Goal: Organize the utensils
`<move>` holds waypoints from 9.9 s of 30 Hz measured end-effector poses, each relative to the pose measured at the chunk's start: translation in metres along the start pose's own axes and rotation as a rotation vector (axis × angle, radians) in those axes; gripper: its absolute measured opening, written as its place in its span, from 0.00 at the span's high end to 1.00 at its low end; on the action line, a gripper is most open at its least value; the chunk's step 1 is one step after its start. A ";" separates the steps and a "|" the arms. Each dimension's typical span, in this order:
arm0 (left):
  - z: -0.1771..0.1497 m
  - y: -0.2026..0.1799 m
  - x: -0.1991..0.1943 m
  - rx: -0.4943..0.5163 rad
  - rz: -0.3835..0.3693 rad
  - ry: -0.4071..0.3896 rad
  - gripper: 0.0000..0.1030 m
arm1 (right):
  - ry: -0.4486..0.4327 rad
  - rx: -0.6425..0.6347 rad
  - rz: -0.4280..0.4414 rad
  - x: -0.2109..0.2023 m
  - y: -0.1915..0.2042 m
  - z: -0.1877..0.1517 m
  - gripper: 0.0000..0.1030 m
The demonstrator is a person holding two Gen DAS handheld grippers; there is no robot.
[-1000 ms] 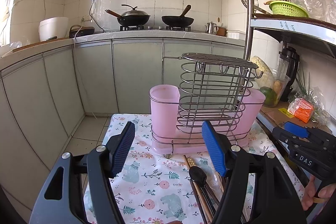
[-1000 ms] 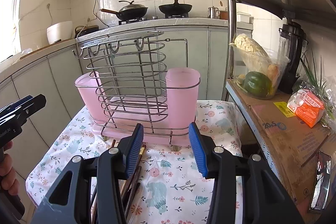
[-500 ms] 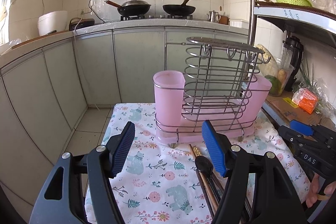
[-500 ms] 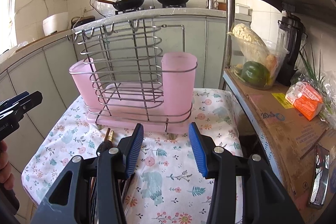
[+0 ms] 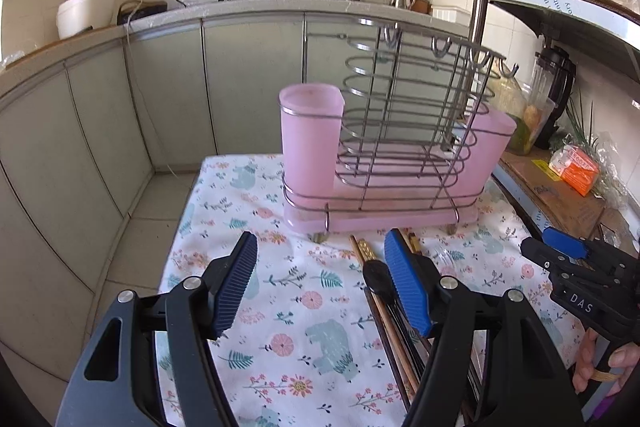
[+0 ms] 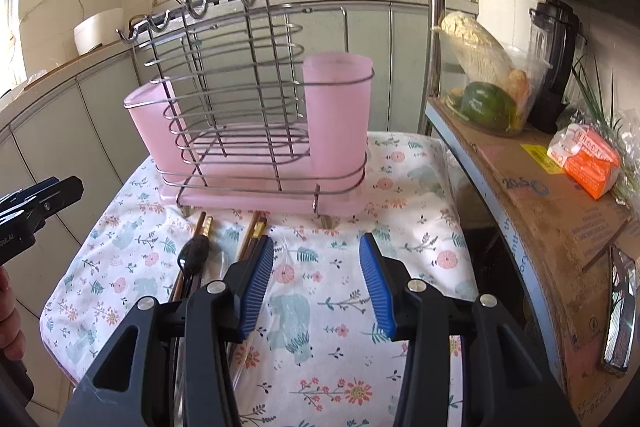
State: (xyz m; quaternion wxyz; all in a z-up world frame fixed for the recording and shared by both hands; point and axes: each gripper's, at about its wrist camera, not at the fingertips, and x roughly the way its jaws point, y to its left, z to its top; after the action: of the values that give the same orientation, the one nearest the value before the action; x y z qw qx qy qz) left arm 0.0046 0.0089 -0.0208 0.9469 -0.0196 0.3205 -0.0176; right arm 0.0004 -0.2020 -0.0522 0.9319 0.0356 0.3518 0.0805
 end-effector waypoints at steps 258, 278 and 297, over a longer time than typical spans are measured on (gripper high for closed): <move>0.021 -0.001 0.021 -0.079 -0.156 0.121 0.67 | 0.080 0.029 0.130 0.006 -0.004 0.026 0.63; -0.013 -0.004 0.050 -0.114 -0.169 0.288 0.67 | 0.220 0.060 0.166 0.028 0.003 -0.006 0.63; -0.025 -0.006 0.071 -0.135 -0.234 0.428 0.67 | 0.296 0.158 0.182 0.036 -0.016 -0.017 0.66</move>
State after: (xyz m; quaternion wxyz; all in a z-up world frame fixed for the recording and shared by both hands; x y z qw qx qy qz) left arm 0.0455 -0.0008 -0.0838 0.8455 -0.1156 0.5097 -0.1095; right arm 0.0177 -0.2109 -0.0905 0.8531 0.1280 0.4857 0.1412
